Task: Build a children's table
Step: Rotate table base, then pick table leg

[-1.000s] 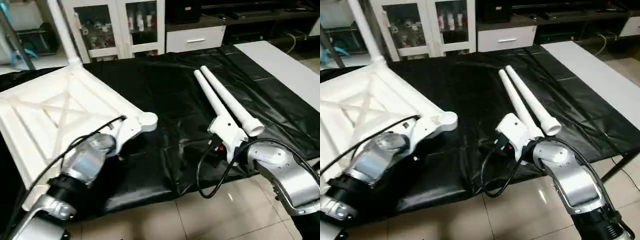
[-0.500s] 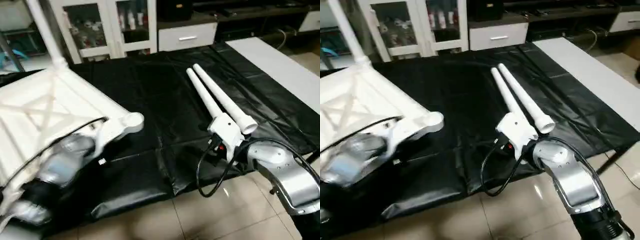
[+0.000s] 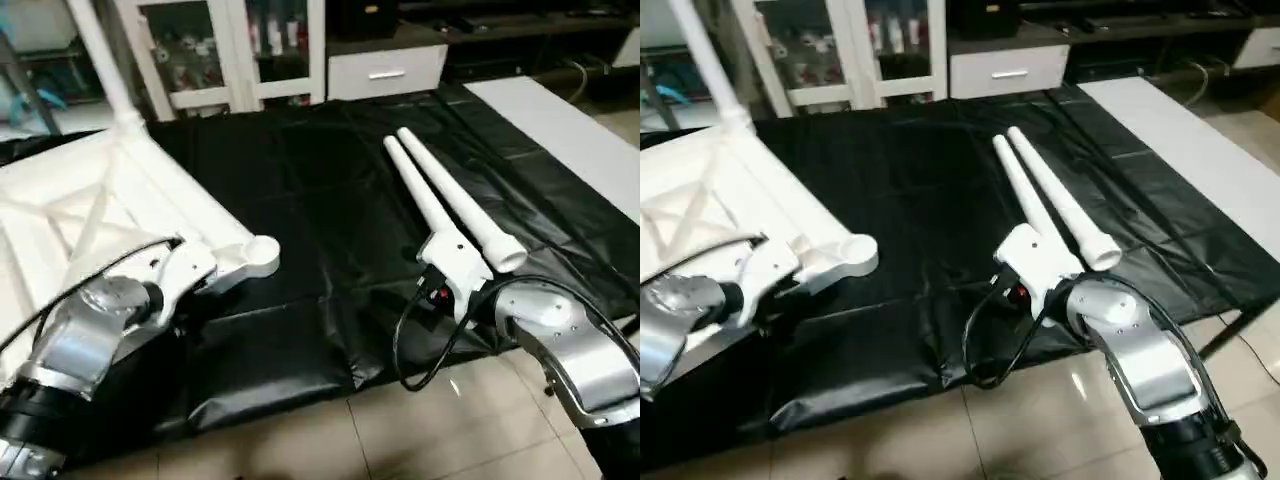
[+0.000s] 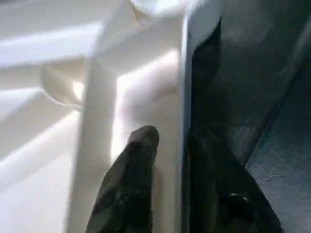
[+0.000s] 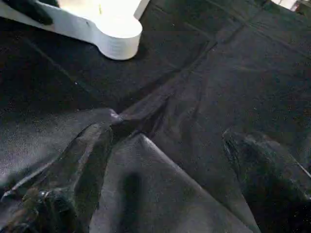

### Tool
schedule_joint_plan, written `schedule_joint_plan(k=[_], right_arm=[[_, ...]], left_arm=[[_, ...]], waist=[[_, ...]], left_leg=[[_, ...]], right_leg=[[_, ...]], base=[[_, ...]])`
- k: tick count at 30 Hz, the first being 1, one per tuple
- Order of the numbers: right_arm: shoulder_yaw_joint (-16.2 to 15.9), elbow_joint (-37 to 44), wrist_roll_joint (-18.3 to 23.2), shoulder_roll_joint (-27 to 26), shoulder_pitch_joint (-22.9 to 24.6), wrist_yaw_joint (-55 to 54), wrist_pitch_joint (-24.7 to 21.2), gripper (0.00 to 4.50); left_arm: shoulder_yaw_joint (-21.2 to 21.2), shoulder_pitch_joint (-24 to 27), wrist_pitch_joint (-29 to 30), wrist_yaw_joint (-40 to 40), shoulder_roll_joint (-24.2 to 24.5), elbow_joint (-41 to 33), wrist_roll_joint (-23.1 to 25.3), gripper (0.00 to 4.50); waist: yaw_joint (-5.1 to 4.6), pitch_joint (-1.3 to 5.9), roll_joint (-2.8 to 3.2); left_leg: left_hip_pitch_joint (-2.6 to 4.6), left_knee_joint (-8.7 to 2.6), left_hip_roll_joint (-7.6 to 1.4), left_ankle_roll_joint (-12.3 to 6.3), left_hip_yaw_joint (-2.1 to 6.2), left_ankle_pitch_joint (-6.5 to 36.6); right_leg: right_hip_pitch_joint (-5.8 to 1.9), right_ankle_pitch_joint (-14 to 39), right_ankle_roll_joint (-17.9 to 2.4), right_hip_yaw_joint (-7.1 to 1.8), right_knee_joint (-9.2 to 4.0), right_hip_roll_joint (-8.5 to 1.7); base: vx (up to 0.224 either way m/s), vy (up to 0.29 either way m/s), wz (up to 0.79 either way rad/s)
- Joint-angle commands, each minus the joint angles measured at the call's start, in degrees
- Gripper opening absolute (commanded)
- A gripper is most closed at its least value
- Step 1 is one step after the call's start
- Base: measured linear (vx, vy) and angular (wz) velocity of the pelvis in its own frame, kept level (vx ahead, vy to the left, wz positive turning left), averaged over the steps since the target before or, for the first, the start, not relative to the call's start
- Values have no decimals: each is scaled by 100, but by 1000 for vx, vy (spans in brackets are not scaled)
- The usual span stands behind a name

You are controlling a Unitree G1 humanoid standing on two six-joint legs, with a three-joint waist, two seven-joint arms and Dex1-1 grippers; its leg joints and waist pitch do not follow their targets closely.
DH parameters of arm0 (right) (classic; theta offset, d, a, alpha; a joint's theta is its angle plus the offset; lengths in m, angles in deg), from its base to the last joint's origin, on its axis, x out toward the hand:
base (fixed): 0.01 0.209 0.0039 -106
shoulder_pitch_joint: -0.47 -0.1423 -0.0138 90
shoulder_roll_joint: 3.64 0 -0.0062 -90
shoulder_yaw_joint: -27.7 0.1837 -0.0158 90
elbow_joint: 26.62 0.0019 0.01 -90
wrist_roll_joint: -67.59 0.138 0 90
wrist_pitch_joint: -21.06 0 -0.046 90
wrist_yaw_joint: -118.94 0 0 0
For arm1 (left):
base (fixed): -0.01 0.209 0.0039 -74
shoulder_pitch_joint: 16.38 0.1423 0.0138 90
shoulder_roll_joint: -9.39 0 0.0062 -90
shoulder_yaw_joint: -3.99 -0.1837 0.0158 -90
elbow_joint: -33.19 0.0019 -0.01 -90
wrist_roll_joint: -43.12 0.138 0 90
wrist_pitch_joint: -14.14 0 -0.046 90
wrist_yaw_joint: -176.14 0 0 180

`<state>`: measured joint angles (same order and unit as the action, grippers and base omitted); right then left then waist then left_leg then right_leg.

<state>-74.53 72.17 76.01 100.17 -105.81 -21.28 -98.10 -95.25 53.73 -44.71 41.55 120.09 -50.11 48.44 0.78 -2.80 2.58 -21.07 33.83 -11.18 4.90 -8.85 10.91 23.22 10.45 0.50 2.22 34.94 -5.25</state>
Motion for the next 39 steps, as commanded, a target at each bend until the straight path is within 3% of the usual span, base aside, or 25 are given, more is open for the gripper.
schedule_joint_plan(k=[1, 3, 4, 6, 8, 11, 12, 16, 18, 19, 22, 23, 27, 29, 34, 37, 39], right_arm=[[102, -4, 36, -43, -111, -24, -23, 396], [127, -23, 51, -58, -130, -46, -72, 396], [233, -125, 101, -145, -213, -165, -250, 396], [328, -228, 117, -229, -294, -311, -407, 412], [737, -802, 84, -507, -717, -950, -740, 422], [945, -1220, 33, -640, -1009, -1328, -955, 446], [992, -1523, -84, -674, -1206, -1557, -1012, 446], [960, -2399, -527, -785, -1802, -2274, -1174, 446], [961, -2715, -575, -830, -2005, -2403, -1352, 446], [1070, -3090, -593, -885, -2214, -2629, -1483, 446], [1320, -3606, -498, -959, -2454, -2884, -1638, 446], [1374, -3743, -487, -973, -2514, -2952, -1631, 446], [1639, -4426, -241, -1113, -2803, -2923, -1730, 446], [1780, -4800, -149, -1183, -2943, -2911, -1767, 446], [1925, -5344, -65, -1244, -3102, -2835, -1775, 446], [1913, -5576, -81, -1205, -3142, -2777, -1856, 419], [1906, -5703, -87, -1173, -3188, -2750, -1917, 402]], left_arm=[[289, 57, 225, 124, 66, -401, -267, 150], [393, 70, 240, 113, 75, -529, -331, 150], [610, 81, 329, 172, 122, -762, -535, 150], [781, 87, 375, 223, 157, -916, -696, 156], [1344, 17, -34, 495, 112, -1148, -1368, 159], [1481, -22, -8, 623, 56, -1320, -1628, 159], [1409, 1, 114, 759, -12, -1509, -1780, 159], [931, 190, 482, 1065, -211, -2079, -2115, 159], [666, 248, 552, 1095, -258, -2192, -2098, 159], [452, 290, 598, 1127, -289, -2301, -2144, 159], [196, 290, 636, 1145, -342, -2460, -2182, 159], [142, 279, 630, 1142, -357, -2491, -2197, 159], [-50, 206, 680, 1110, -454, -2616, -2150, 159], [-113, 136, 690, 1060, -483, -2617, -2112, 159], [-208, -10, 715, 980, -488, -2613, -2124, 159], [-228, -50, 713, 1012, -455, -2614, -2134, 159], [-239, -70, 712, 1020, -449, -2598, -2129, 159]], waist=[[38, 330, -33], [58, 338, -23], [71, 341, -83], [103, 339, -48], [106, 348, -42], [97, 352, -33], [125, 362, -14], [126, 378, -54], [112, 379, -64], [107, 376, -120], [115, 374, -99], [110, 377, -150], [112, 376, -65], [101, 387, -95], [120, 392, -97], [122, 385, -65], [117, 383, -81]], left_leg=[[51, -417, -87, -115, -44, 1457], [49, -410, -85, -114, -46, 1347], [45, -401, -77, -137, -57, 1281], [36, -406, -67, -138, -54, 1177], [44, -393, -39, -75, -62, 1132], [55, -389, -26, 28, -65, 1110], [89, -370, -34, 36, -81, 1118], [46, -356, -20, 64, -98, 788], [39, -351, -7, 41, -101, 742], [29, -341, -14, 6, -112, 809], [37, -343, -14, 33, -106, 866], [29, -340, -19, 42, -108, 824], [31, -327, -8, 52, -109, 795], [32, -322, -11, 53, -110, 834], [23, -308, -7, 34, -116, 738], [30, -311, -11, 57, -109, 849], [28, -311, -7, 77, -109, 889]], right_leg=[[-248, 1267, -1259, -149, -409, -147], [-249, 1126, -1269, -150, -395, -142], [-255, 1061, -1271, -152, -389, -137], [-251, 1048, -1285, -147, -379, -136], [-237, 1044, -1318, -145, -370, -129], [-235, 887, -1375, -135, -340, -105], [-226, 833, -1353, -139, -339, -107], [-271, 563, -1395, -136, -300, -109], [-275, 565, -1395, -135, -300, -101], [-287, 667, -1358, -143, -317, -112], [-282, 865, -1308, -143, -320, -118], [-287, 857, -1292, -142, -314, -115], [-280, 686, -1310, -129, -298, -97], [-291, 663, -1345, -128, -294, -104], [-304, 562, -1395, -123, -279, -100], [-295, 669, -1415, -112, -283, -102], [-302, 702, -1411, -112, -287, -98]], base=[[0, 0, 0], [0, 0, 0], [0, 0, 0], [0, 0, 0], [0, 0, 0], [0, 0, 0], [0, 0, 0], [0, 0, 0], [0, 0, 0], [0, 0, 0], [0, 0, 0], [0, 0, 0], [0, 0, 0], [0, 0, 0], [0, 0, 0], [0, 0, 0], [0, 0, 0]])
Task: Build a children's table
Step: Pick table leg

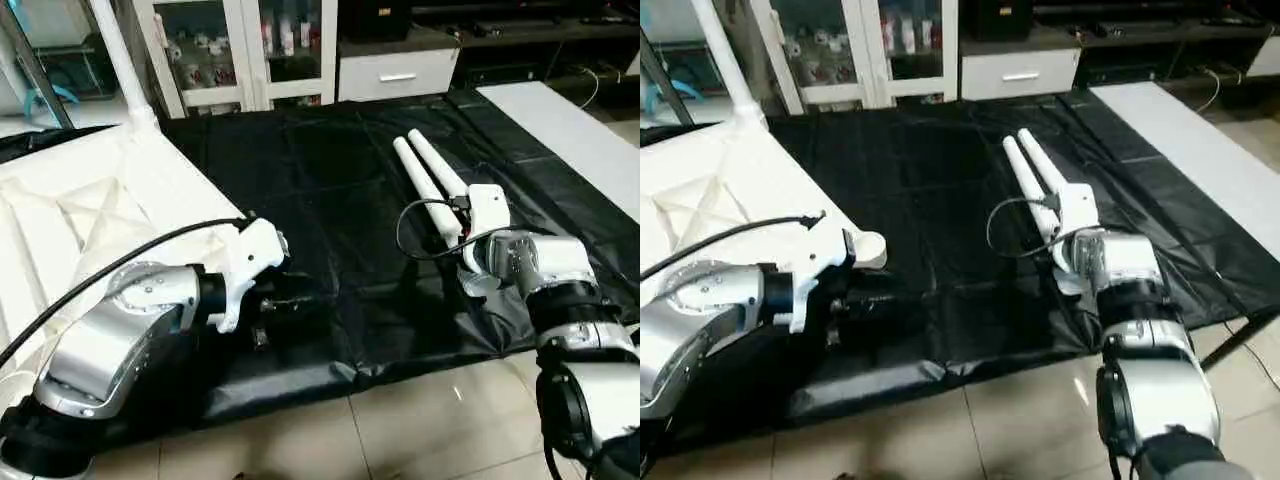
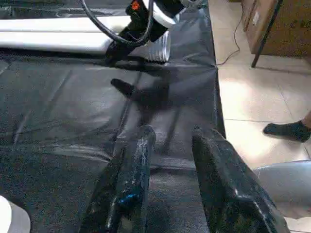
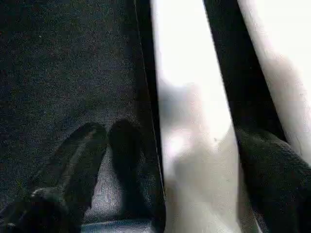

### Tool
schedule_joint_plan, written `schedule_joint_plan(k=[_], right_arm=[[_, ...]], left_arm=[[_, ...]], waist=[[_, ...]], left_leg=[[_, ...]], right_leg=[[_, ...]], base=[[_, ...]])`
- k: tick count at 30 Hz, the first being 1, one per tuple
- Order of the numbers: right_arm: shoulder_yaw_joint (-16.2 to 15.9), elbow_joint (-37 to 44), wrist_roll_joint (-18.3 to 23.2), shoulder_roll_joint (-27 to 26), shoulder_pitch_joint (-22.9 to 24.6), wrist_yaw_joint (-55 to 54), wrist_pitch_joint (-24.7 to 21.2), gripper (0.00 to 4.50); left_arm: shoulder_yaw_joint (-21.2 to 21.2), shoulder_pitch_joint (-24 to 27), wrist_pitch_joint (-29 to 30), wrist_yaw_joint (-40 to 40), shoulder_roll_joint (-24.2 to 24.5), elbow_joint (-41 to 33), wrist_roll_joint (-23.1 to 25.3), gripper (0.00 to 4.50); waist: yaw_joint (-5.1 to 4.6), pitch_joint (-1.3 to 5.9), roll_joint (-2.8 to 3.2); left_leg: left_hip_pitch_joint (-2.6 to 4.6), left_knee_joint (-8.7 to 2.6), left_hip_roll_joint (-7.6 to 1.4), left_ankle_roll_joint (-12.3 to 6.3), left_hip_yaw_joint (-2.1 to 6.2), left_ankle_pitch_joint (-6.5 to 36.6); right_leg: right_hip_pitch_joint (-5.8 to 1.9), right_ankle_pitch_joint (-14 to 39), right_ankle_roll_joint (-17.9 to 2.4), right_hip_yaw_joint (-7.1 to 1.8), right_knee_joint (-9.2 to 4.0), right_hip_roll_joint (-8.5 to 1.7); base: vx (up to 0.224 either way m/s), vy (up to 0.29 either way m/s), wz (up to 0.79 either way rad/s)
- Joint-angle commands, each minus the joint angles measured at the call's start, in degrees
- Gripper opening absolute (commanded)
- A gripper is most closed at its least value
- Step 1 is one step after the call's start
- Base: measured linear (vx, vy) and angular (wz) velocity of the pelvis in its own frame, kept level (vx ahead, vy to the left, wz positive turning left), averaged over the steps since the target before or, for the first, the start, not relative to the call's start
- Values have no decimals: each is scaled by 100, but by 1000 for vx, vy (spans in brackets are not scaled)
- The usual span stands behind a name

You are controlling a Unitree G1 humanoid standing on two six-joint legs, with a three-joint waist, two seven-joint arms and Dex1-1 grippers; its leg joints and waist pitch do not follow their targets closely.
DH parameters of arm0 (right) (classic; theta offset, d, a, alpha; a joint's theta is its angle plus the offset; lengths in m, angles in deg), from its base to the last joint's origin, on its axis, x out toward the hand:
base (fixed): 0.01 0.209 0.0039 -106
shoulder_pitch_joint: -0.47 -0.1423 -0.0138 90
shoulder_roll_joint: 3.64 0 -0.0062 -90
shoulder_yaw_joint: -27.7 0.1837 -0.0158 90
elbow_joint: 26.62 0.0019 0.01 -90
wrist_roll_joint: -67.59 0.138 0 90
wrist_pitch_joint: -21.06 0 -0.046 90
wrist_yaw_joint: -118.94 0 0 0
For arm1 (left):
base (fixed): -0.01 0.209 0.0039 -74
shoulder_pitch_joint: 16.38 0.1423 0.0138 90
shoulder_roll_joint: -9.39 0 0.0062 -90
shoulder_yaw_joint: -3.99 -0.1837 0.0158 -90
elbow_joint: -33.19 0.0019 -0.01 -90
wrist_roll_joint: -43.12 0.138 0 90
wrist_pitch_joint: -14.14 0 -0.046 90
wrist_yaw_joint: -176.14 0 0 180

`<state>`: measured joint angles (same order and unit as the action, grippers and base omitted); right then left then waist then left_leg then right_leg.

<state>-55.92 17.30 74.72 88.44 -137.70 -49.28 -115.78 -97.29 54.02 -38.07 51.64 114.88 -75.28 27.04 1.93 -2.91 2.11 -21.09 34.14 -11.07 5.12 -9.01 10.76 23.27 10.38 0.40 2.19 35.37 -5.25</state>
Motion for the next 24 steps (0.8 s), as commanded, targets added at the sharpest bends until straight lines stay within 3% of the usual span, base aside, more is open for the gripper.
schedule_joint_plan(k=[1, 7, 11, 13, 15, 19, 21, 23, 24], right_arm=[[29, -271, 37, 24, -12, 63, -185, 395], [65, -572, 33, 116, -92, 170, -305, 346], [174, -791, 66, 144, -163, 114, -240, 311], [233, -845, 93, 149, -193, 78, -195, 293], [291, -849, 128, 153, -210, 67, -176, 279], [324, -750, 202, 147, -210, 188, -196, 243], [328, -724, 211, 138, -206, 255, -173, 225], [340, -356, 299, 102, -111, 517, -13, 208], [340, -356, 299, 102, -111, 517, -13, 204]], left_arm=[[-47, -114, 43, 14, 69, -64, 16, 159], [-115, -177, 19, 31, 122, 5, 27, 159], [-83, -234, 59, -60, 104, 69, 26, 159], [-35, -269, 80, -140, 33, 123, 1, 159], [-7, -303, 42, -212, -32, 187, 4, 159], [245, -524, -26, -809, -415, 610, 119, 159], [363, -629, 15, -1100, -572, 797, 155, 191], [882, -950, 371, -1933, -1201, 1225, -35, 196], [882, -950, 371, -1933, -1201, 1225, -35, 211]], waist=[[5, 395, -19], [8, 395, -40], [11, 393, -29], [9, 391, 8], [9, 393, -16], [0, 394, -38], [10, 403, -39], [2, 406, -61], [22, 413, -67]], left_leg=[[40, -341, -20, 71, -95, 943], [34, -337, -24, 93, -92, 995], [40, -342, -29, 130, -88, 1114], [49, -344, -26, 161, -83, 1191], [48, -342, -24, 174, -84, 1241], [26, -336, -16, 147, -84, 1198], [31, -328, -15, 123, -79, 1221], [27, -309, -8, 114, -96, 1162], [16, -309, -19, 70, -84, 1065]], right_leg=[[-300, 755, -1398, -109, -336, -101], [-297, 771, -1409, -105, -332, -102], [-288, 885, -1396, -103, -337, -106], [-279, 914, -1396, -97, -339, -104], [-288, 925, -1390, -100, -347, -102], [-303, 891, -1390, -99, -348, -99], [-306, 970, -1360, -99, -358, -110], [-315, 871, -1373, -109, -356, -93], [-331, 770, -1401, -109, -359, -117]], base=[[0, 0, 0], [0, 0, 0], [0, 0, 0], [0, 0, 0], [0, 0, 0], [0, 0, 0], [0, 0, 0], [0, 0, 0], [0, 0, 0]])
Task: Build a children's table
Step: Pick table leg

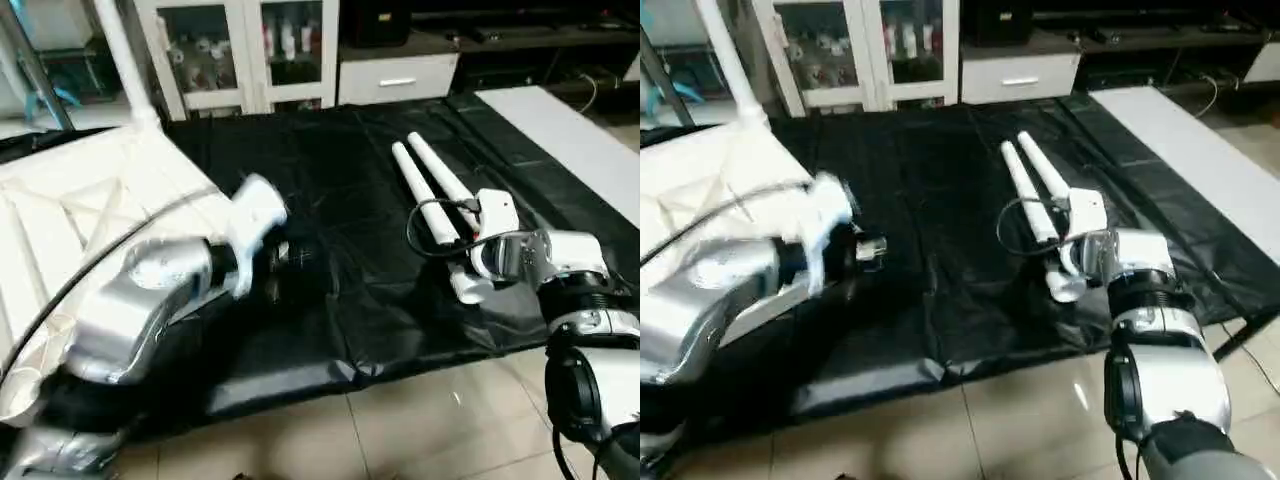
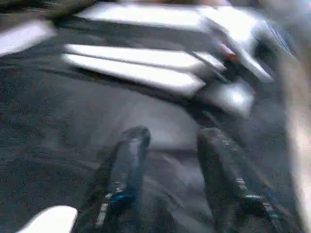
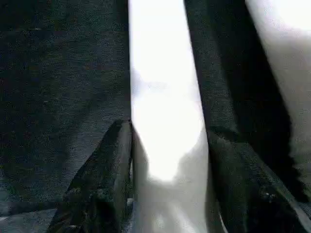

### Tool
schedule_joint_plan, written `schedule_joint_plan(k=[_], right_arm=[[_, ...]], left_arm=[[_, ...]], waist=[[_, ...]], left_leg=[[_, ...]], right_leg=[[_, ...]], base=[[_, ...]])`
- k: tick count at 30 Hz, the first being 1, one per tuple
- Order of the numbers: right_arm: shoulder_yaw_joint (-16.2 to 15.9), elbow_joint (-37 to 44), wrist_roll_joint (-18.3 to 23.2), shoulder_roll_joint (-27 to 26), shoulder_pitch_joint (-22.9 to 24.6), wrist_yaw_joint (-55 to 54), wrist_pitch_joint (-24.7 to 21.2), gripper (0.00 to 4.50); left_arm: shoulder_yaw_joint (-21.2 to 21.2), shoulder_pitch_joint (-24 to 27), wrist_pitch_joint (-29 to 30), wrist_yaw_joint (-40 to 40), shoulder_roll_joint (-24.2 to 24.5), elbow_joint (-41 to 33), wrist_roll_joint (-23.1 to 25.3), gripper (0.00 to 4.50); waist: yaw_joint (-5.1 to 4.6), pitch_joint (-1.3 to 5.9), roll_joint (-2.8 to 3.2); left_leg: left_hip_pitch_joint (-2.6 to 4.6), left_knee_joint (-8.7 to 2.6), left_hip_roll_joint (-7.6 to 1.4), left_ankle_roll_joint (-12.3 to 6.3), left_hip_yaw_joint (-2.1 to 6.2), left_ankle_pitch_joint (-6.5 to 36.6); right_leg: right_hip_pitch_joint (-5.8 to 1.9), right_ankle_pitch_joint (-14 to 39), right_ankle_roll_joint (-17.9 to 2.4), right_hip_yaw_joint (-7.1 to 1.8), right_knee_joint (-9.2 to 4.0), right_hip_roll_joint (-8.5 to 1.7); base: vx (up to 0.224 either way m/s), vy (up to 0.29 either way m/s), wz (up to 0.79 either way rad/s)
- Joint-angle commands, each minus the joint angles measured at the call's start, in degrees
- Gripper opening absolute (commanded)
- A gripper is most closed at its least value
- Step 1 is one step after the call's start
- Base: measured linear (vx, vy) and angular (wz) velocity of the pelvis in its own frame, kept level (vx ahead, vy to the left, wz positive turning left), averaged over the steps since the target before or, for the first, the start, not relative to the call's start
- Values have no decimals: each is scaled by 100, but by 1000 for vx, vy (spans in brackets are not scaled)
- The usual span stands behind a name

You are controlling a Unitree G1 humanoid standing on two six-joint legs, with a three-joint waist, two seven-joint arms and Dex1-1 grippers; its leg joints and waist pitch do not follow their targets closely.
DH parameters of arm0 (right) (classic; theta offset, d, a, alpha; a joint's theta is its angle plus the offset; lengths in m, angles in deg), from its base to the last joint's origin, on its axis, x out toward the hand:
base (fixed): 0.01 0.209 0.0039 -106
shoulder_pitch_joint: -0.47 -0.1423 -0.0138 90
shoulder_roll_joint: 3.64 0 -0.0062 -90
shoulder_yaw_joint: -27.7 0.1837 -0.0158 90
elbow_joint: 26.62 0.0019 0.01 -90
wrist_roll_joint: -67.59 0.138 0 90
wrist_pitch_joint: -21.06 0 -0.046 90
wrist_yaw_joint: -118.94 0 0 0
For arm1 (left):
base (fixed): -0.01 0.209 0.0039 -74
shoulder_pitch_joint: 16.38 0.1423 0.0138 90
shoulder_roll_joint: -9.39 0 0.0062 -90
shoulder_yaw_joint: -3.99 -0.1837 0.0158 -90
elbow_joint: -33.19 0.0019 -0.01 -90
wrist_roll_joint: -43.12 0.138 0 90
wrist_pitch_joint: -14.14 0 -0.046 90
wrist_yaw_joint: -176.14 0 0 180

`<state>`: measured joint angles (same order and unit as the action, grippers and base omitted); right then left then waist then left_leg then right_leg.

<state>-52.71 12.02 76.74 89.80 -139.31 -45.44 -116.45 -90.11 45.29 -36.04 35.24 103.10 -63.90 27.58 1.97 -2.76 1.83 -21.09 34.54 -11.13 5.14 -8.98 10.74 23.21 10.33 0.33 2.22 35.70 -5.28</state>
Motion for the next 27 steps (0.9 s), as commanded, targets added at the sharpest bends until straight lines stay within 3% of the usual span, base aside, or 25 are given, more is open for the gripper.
schedule_joint_plan(k=[1, 4, 9, 12, 13, 14, 15, 18, 20, 21, 23, 27], right_arm=[[23, 281, 122, -44, 76, 205, 91, 204], [-79, 932, 288, -54, 224, 562, -25, 191], [-348, 2106, 595, -94, 578, 1148, -35, 187], [-444, 2579, 701, -153, 751, 1401, 196, 187], [-476, 2824, 739, -199, 845, 1509, 379, 187], [-512, 3186, 878, -260, 970, 1686, 478, 186], [-512, 3186, 878, -260, 970, 1686, 478, 186], [-627, 4054, 1190, -356, 1291, 2045, 442, 186], [-627, 4054, 1190, -356, 1291, 2045, 442, 186], [-775, 4375, 1268, -344, 1415, 2205, 405, 186], [-1072, 4931, 1401, -314, 1639, 2477, 358, 186], [-1318, 5244, 1397, -273, 1827, 2645, 400, 186]], left_arm=[[241, -117, 235, -382, -123, 111, -158, 211], [581, -296, 540, -789, -645, 227, -520, 236], [822, -558, 1067, -1000, -1318, 496, -1047, 275], [946, -705, 1197, -1123, -1561, 718, -1164, 289], [981, -772, 1244, -1180, -1633, 810, -1180, 289], [1010, -845, 1234, -1237, -1709, 948, -1184, 311], [1010, -845, 1234, -1237, -1709, 948, -1184, 311], [1152, -979, 1278, -1438, -1899, 1166, -1314, 336], [1152, -979, 1278, -1438, -1899, 1166, -1314, 348], [1196, -1040, 1244, -1471, -1952, 1277, -1351, 348], [1376, -1204, 1116, -1601, -2101, 1574, -1438, 368], [1748, -1406, 1052, -1795, -2324, 1816, -1714, 390]], waist=[[32, 407, -19], [48, 431, -81], [121, 428, -95], [153, 418, -104], [174, 416, -64], [169, 412, -92], [173, 417, -77], [166, 419, -108], [181, 414, -93], [183, 405, -105], [188, 415, -69], [185, 432, -66]], left_leg=[[17, -348, -12, 43, -79, 1023], [-12, -326, -10, -137, -89, 695], [-11, -303, -21, -409, -101, 504], [-4, -313, -29, -417, -104, 573], [-3, -318, -31, -393, -93, 606], [-14, -324, -30, -390, -93, 610], [-14, -326, -25, -394, -88, 604], [-23, -333, -36, -462, -75, 512], [-13, -339, -47, -457, -69, 526], [-19, -345, -37, -416, -78, 556], [-8, -338, -46, -406, -67, 466], [-14, -332, -47, -445, -56, 443]], right_leg=[[-324, 757, -1401, -106, -382, -123], [-350, 358, -1505, -102, -358, -112], [-337, 319, -1564, -104, -359, -119], [-320, 498, -1499, -107, -391, -119], [-323, 569, -1464, -108, -390, -128], [-323, 577, -1411, -107, -406, -120], [-328, 553, -1399, -104, -400, -116], [-337, 400, -1373, -103, -397, -113], [-333, 446, -1387, -103, -397, -124], [-334, 579, -1348, -103, -423, -120], [-324, 458, -1316, -111, -410, -115], [-345, 242, -1379, -102, -401, -133]], base=[[0, 0, 0], [0, 0, 0], [0, 0, 0], [0, 0, 0], [0, 0, 0], [0, 0, 0], [0, 0, 0], [0, 0, 0], [0, 0, 0], [0, 0, 0], [0, 0, 0], [0, 0, 0]])
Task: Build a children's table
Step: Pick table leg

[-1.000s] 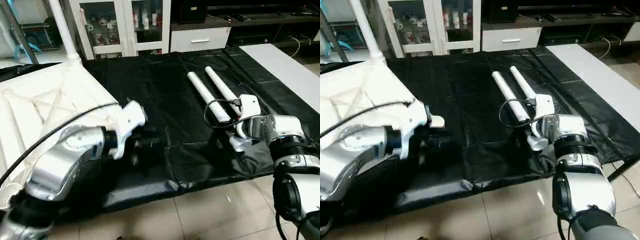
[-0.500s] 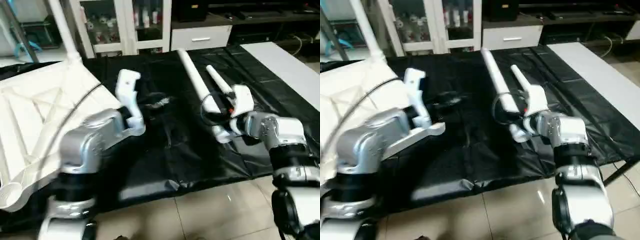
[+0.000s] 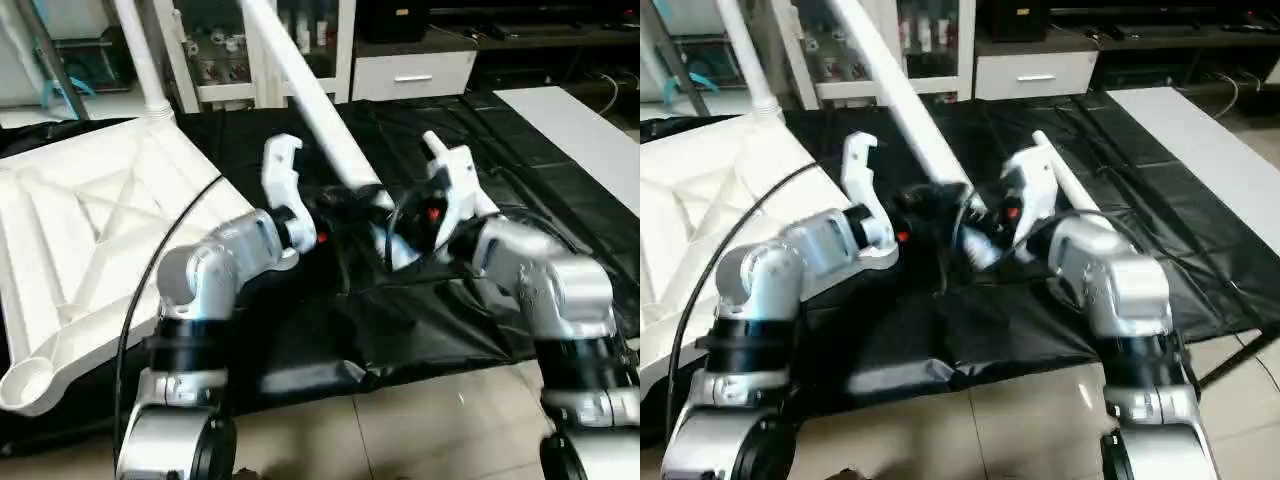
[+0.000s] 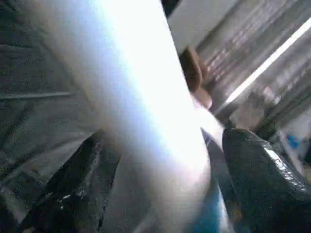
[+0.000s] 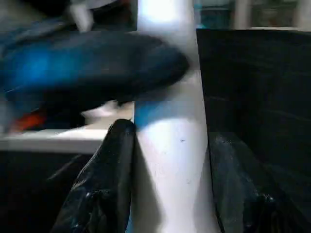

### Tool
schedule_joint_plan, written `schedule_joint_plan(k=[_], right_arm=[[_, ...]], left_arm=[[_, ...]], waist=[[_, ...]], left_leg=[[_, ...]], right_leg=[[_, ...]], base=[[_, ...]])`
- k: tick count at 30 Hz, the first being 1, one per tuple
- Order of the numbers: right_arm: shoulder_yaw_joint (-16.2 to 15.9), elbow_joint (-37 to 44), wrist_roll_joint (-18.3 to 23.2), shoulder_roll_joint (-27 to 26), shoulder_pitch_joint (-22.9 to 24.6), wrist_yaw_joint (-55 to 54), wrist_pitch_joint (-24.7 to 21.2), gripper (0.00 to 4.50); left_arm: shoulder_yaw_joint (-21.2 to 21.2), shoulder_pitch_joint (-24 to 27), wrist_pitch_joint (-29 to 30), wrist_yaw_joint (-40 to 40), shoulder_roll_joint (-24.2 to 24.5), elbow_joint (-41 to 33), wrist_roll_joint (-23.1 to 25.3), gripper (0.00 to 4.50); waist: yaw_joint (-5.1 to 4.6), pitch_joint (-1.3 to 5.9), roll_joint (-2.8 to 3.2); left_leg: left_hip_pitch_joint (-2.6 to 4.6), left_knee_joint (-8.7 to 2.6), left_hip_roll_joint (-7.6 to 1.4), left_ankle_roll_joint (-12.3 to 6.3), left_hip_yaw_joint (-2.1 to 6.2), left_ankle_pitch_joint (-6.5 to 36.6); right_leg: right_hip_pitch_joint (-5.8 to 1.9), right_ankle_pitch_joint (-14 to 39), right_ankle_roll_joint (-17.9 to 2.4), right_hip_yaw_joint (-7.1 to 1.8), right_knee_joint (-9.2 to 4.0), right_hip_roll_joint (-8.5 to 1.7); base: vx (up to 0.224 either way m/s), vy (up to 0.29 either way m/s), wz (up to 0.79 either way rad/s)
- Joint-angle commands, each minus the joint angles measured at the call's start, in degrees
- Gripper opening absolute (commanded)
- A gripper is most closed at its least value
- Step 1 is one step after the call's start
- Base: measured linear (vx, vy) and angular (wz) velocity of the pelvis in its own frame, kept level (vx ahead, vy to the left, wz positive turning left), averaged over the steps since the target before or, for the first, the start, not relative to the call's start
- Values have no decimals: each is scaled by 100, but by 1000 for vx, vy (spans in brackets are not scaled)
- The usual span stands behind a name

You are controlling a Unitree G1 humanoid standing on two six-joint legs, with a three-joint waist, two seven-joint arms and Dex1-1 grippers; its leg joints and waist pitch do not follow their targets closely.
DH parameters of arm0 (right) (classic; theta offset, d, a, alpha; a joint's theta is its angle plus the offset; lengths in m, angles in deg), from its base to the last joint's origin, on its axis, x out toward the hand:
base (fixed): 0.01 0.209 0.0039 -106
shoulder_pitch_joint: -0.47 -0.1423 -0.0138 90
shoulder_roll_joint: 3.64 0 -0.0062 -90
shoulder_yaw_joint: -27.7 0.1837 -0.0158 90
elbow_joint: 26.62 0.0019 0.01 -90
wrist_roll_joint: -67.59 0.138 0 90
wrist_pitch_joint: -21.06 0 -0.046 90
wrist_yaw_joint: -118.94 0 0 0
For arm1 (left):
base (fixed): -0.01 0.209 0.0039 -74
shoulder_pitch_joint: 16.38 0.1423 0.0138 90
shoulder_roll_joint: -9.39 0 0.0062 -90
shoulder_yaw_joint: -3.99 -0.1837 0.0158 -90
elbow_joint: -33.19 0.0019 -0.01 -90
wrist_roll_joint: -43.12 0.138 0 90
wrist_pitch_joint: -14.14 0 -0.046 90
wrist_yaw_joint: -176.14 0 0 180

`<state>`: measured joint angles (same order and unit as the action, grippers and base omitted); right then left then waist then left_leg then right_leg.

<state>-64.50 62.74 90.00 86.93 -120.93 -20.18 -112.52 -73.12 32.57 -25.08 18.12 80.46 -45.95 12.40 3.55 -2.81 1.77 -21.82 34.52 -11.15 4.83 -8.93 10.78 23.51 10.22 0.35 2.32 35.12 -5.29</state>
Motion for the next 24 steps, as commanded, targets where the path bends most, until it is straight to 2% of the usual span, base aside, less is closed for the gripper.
schedule_joint_plan(k=[1, 3, 4, 7, 9, 10, 14, 18, 19, 21, 22, 24], right_arm=[[-164, 213, 60, 19, 23, 136, 25, 186], [-223, 310, 36, 27, 94, 164, 45, 186], [-234, 340, 36, 31, 113, 165, 39, 186], [-310, 538, 21, 60, 247, 138, -7, 186], [-321, 574, 11, 58, 279, 115, -17, 186], [-321, 565, -3, 57, 284, 74, -6, 186], [-297, 503, -38, 69, 236, 2, 46, 186], [-270, 430, -80, 67, 181, -44, 94, 186], [-265, 410, -90, 63, 165, -53, 105, 186], [-263, 397, -95, 61, 154, -55, 111, 186], [-262, 359, -111, 56, 126, -64, 133, 186], [-271, 324, -126, 57, 101, -79, 162, 186]], left_arm=[[100, -164, -37, -108, -87, 49, -242, 408], [197, -228, -67, -163, -142, 122, -316, 421], [208, -238, -76, -172, -149, 137, -317, 430], [255, -288, -154, -195, -167, 228, -329, 430], [272, -297, -162, -187, -167, 244, -346, 415], [336, -316, -179, -230, -184, 271, -373, 404], [540, -364, -158, -395, -236, 316, -534, 377], [626, -348, -121, -504, -238, 283, -596, 347], [657, -348, -117, -541, -240, 289, -615, 318], [673, -346, -121, -577, -237, 292, -613, 309], [696, -351, -128, -613, -234, 305, -617, 304], [734, -358, -136, -665, -242, 304, -630, 288]], waist=[[22, 439, -76], [28, 430, -70], [18, 435, -39], [35, 435, -28], [27, 432, -36], [23, 430, -17], [17, 429, -60], [19, 429, -59], [17, 428, -67], [20, 427, -58], [23, 431, -85], [23, 428, -92]], left_leg=[[47, -327, -42, -441, -60, 404], [42, -331, -48, -457, -62, 400], [46, -326, -47, -441, -57, 403], [47, -330, -48, -438, -51, 396], [37, -335, -45, -427, -47, 399], [44, -337, -47, -414, -45, 441], [42, -334, -45, -405, -49, 429], [40, -329, -43, -431, -53, 411], [39, -331, -46, -443, -53, 401], [40, -328, -46, -446, -52, 391], [38, -326, -47, -455, -54, 373], [39, -324, -47, -476, -57, 341]], right_leg=[[-374, 199, -1427, -112, -340, -130], [-368, 228, -1449, -112, -346, -138], [-369, 182, -1447, -111, -347, -133], [-377, 159, -1438, -110, -344, -136], [-383, 145, -1430, -107, -345, -136], [-377, 181, -1425, -105, -350, -139], [-386, 170, -1420, -110, -353, -141], [-382, 181, -1433, -110, -350, -140], [-383, 178, -1426, -108, -350, -140], [-381, 196, -1422, -108, -349, -142], [-386, 197, -1419, -110, -341, -147], [-379, 203, -1412, -110, -344, -143]], base=[[0, 0, 0], [0, 0, 0], [0, 0, 0], [0, 0, 0], [0, 0, 0], [0, 0, 0], [0, 0, 0], [0, 0, 0], [0, 0, 0], [0, 0, 0], [0, 0, 0], [0, 0, 0]])
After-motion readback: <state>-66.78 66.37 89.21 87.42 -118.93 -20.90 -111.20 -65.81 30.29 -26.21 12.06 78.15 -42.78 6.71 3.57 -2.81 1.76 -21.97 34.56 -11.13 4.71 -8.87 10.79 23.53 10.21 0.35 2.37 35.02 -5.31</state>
